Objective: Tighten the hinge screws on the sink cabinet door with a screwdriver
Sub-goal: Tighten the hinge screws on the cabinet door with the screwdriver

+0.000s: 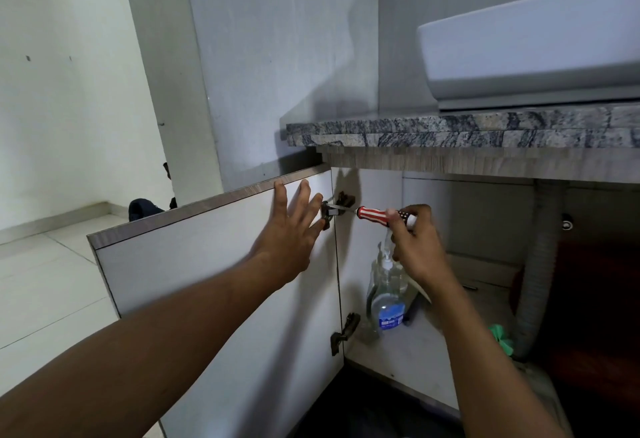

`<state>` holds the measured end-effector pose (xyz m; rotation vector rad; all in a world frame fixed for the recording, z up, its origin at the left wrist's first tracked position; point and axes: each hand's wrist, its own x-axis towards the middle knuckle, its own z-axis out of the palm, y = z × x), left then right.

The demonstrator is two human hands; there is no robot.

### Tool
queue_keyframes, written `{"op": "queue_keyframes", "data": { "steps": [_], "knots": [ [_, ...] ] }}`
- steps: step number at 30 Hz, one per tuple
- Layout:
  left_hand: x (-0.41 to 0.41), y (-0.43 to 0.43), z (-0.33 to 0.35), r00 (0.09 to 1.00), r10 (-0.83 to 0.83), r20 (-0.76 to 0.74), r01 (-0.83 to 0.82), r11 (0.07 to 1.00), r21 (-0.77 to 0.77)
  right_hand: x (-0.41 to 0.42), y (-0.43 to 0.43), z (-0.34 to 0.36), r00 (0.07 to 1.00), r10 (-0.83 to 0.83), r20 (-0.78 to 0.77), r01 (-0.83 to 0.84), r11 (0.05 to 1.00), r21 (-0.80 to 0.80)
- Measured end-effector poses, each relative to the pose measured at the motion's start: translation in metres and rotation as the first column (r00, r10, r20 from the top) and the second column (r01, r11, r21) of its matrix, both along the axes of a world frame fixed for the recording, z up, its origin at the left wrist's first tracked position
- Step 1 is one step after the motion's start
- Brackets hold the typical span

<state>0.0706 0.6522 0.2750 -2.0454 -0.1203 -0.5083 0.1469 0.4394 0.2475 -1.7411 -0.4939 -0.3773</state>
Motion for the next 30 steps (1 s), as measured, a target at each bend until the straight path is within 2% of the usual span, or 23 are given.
{"op": "queue_keyframes", "data": {
  "steps": [1,3,8,11,13,17,20,22,25,27,30],
  "knots": [
    [0.0,0.0,0.0,1.0,-0.001,-0.001,0.001,1.0,0.002,0.0,-0.002,-0.001,0.998,0.06,-0.021,-0.059,0.997,0.043],
    [-0.001,-0.001,0.0,1.0,-0.001,0.0,0.001,1.0,0.003,0.002,-0.002,0.001,0.998,0.062,0.009,-0.063,0.996,0.068],
    [-0.001,-0.001,0.0,1.0,-0.003,0.001,0.003,1.0,-0.002,0.0,0.001,0.006,0.991,-0.117,0.065,0.12,0.991,-0.057],
    [-0.001,-0.002,-0.001,1.0,-0.003,-0.001,0.003,1.0,0.001,-0.001,-0.003,0.003,1.0,0.018,-0.013,-0.018,1.0,0.009],
    [-0.002,-0.001,-0.001,1.0,0.002,0.001,-0.002,1.0,-0.003,-0.002,-0.001,0.003,0.998,0.061,-0.001,-0.061,0.997,0.039],
    [-0.001,-0.002,-0.001,1.0,0.005,-0.002,-0.005,1.0,-0.009,0.001,0.005,0.009,0.996,-0.08,0.043,0.078,0.996,0.035],
    [-0.001,-0.002,-0.001,1.0,0.005,-0.002,-0.005,1.0,-0.006,0.002,0.002,0.007,0.981,-0.195,0.0,0.194,0.976,-0.103],
    [-0.001,-0.003,0.0,1.0,0.006,-0.003,-0.006,1.0,-0.002,0.001,0.0,0.002,0.992,-0.128,-0.012,0.126,0.986,-0.106],
    [-0.001,-0.003,0.0,1.0,-0.001,-0.006,0.001,1.0,-0.007,-0.002,-0.003,-0.002,0.998,0.062,-0.017,-0.062,0.998,0.021],
    [-0.001,-0.003,0.0,1.0,0.001,-0.006,-0.001,1.0,-0.008,-0.001,-0.002,0.0,0.998,0.065,0.017,-0.066,0.997,0.047],
    [-0.001,-0.003,0.0,1.0,0.002,-0.004,-0.002,1.0,-0.002,0.001,0.001,0.005,0.998,-0.049,0.047,0.049,0.999,0.001]
  ]
}}
